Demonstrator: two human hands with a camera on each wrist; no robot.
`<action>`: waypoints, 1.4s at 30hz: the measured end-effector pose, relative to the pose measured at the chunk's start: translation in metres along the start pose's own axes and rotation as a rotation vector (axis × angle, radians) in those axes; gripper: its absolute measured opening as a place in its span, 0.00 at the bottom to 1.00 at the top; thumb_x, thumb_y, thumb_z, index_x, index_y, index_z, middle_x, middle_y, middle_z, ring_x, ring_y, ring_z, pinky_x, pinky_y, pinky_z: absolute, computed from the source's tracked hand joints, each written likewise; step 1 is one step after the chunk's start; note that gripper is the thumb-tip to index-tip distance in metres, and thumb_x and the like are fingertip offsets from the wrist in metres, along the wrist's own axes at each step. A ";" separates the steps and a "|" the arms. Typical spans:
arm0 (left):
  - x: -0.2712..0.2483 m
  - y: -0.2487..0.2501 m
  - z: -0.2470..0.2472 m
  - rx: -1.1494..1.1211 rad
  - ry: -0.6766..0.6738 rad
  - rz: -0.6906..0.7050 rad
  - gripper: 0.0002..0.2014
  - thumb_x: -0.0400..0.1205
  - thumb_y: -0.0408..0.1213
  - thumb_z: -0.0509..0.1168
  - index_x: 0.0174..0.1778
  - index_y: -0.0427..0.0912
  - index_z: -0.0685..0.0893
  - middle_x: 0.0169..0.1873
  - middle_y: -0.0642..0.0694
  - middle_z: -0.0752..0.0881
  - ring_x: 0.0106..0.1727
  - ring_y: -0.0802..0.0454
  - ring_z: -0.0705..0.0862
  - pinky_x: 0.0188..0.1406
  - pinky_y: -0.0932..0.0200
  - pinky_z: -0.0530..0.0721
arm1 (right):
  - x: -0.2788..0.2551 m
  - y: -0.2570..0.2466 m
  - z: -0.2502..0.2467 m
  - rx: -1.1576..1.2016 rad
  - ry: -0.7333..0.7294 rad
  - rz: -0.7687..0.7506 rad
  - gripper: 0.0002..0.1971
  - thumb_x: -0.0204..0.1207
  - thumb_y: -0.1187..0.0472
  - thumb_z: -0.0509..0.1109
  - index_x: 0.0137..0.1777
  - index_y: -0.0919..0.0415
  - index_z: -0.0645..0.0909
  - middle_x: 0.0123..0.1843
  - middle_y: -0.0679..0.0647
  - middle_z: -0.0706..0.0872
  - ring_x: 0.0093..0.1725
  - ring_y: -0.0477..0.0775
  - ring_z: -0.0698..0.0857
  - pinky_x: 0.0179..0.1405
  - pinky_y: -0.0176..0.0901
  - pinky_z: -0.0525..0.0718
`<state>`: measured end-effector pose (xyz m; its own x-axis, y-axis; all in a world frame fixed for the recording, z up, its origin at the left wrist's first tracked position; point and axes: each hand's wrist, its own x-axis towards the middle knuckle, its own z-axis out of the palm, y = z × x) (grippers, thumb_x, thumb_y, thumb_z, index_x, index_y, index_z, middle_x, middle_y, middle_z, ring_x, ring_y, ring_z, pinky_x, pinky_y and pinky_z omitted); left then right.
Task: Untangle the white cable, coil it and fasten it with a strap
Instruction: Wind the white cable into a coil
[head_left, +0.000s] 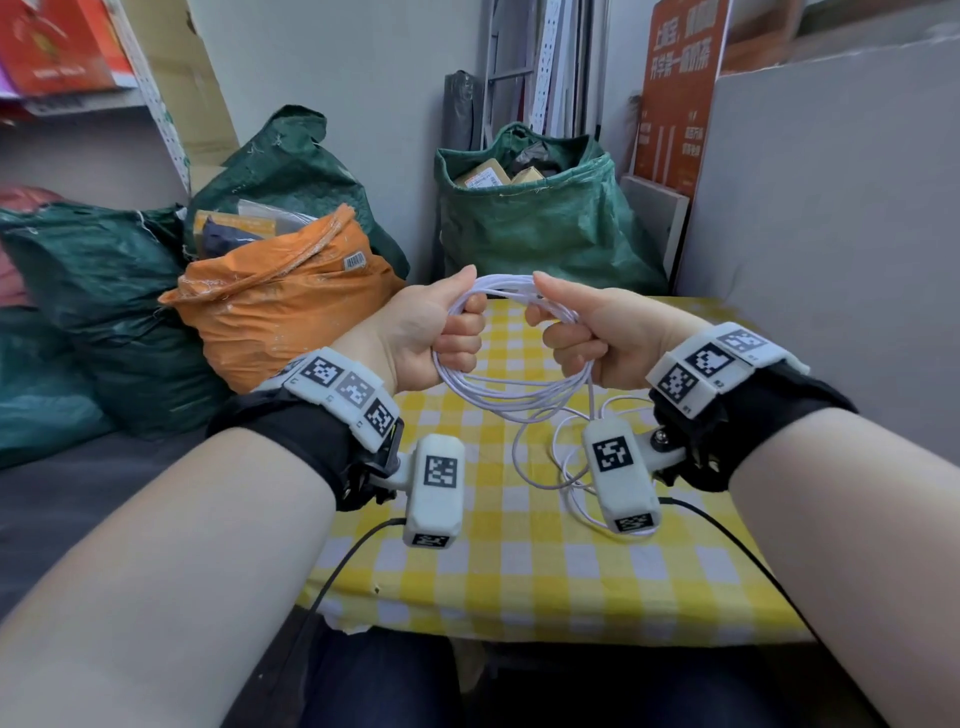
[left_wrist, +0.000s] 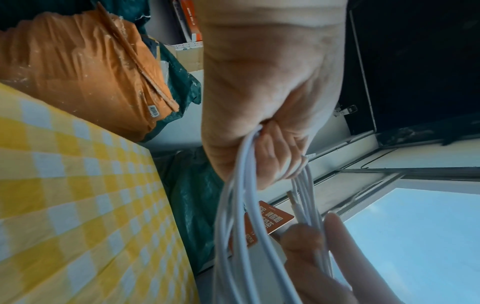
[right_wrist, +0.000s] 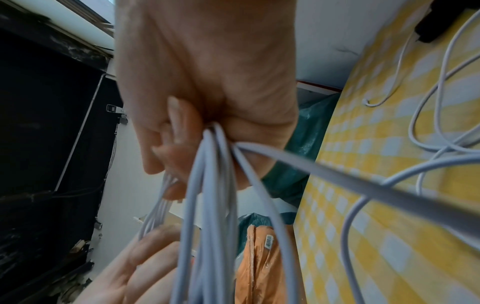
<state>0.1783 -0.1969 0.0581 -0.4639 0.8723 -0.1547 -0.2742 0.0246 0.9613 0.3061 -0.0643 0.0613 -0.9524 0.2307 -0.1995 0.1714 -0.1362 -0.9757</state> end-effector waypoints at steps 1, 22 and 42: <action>0.000 0.002 0.000 0.015 0.005 -0.018 0.23 0.88 0.52 0.48 0.28 0.44 0.66 0.13 0.54 0.60 0.11 0.60 0.57 0.11 0.67 0.55 | 0.000 0.000 -0.001 -0.006 0.010 0.000 0.20 0.82 0.43 0.59 0.37 0.58 0.73 0.17 0.43 0.60 0.14 0.40 0.58 0.13 0.28 0.63; -0.011 0.012 -0.008 0.351 -0.053 -0.013 0.19 0.86 0.51 0.53 0.44 0.40 0.80 0.15 0.53 0.60 0.15 0.57 0.59 0.32 0.61 0.76 | -0.001 -0.007 -0.003 -0.265 0.019 0.014 0.19 0.84 0.52 0.60 0.31 0.57 0.68 0.23 0.46 0.58 0.16 0.41 0.56 0.13 0.28 0.56; -0.005 -0.001 -0.027 0.713 0.035 -0.036 0.25 0.77 0.61 0.64 0.48 0.39 0.83 0.19 0.49 0.72 0.20 0.54 0.74 0.35 0.56 0.79 | -0.002 -0.010 0.009 -0.562 0.023 0.031 0.17 0.84 0.55 0.61 0.33 0.58 0.71 0.23 0.47 0.62 0.19 0.44 0.59 0.16 0.31 0.60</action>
<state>0.1580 -0.2150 0.0518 -0.4948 0.8491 -0.1850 0.3224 0.3770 0.8683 0.3041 -0.0726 0.0721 -0.9402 0.2561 -0.2245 0.3129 0.3894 -0.8663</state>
